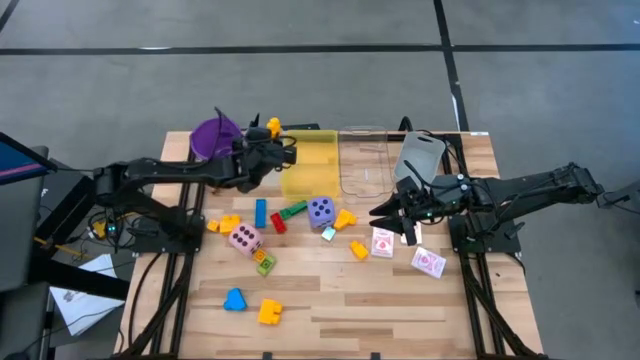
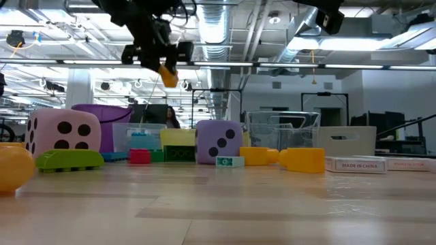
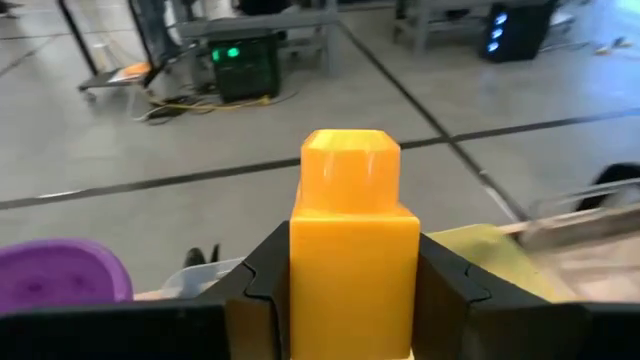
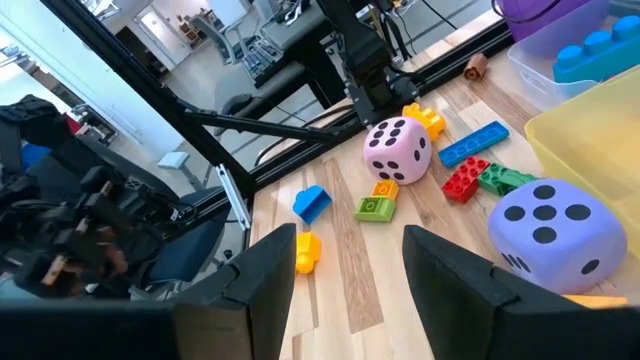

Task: Pick & Place Toys
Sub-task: Put the yellow stud game piece into the left transparent bin

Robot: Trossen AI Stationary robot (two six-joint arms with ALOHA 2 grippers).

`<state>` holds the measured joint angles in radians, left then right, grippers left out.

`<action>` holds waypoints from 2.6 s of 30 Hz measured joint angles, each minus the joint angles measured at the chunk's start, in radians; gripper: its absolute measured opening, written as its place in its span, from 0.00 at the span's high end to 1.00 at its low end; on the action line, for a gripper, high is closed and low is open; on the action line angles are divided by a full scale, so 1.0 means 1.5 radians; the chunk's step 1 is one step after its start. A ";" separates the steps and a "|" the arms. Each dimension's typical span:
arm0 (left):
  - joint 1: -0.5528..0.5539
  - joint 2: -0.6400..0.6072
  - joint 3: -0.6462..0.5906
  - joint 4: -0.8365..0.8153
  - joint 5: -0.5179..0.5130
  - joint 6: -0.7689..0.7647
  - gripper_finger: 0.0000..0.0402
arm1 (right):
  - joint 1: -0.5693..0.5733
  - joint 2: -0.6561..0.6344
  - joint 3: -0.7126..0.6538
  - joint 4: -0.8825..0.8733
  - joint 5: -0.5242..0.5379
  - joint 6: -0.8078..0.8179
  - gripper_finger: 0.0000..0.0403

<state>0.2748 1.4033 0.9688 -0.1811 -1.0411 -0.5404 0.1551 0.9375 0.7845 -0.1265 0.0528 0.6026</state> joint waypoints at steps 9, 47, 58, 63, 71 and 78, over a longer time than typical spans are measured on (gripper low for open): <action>0.039 0.023 0.000 -0.003 0.093 -0.020 0.64 | 0.001 0.000 0.000 0.000 0.000 0.000 0.55; -0.126 -0.036 0.001 0.037 0.825 0.200 0.51 | 0.001 0.000 0.000 0.000 -0.002 -0.005 0.55; -0.251 -0.036 0.001 0.028 0.739 0.258 0.52 | 0.001 0.000 0.000 0.000 -0.001 0.007 0.55; -0.278 -0.036 0.001 0.000 0.748 0.258 0.48 | 0.001 0.000 0.000 0.000 -0.001 0.007 0.55; -0.355 -0.036 0.001 -0.204 0.826 0.216 0.35 | 0.001 0.000 0.000 0.000 -0.001 0.027 0.55; -0.485 -0.036 0.000 -0.247 0.854 0.141 0.22 | 0.001 0.000 0.000 0.000 -0.002 0.029 0.55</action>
<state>-0.4522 1.3499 0.9688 -0.5515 0.2399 -0.3287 0.1570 0.9371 0.7845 -0.1265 0.0505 0.6468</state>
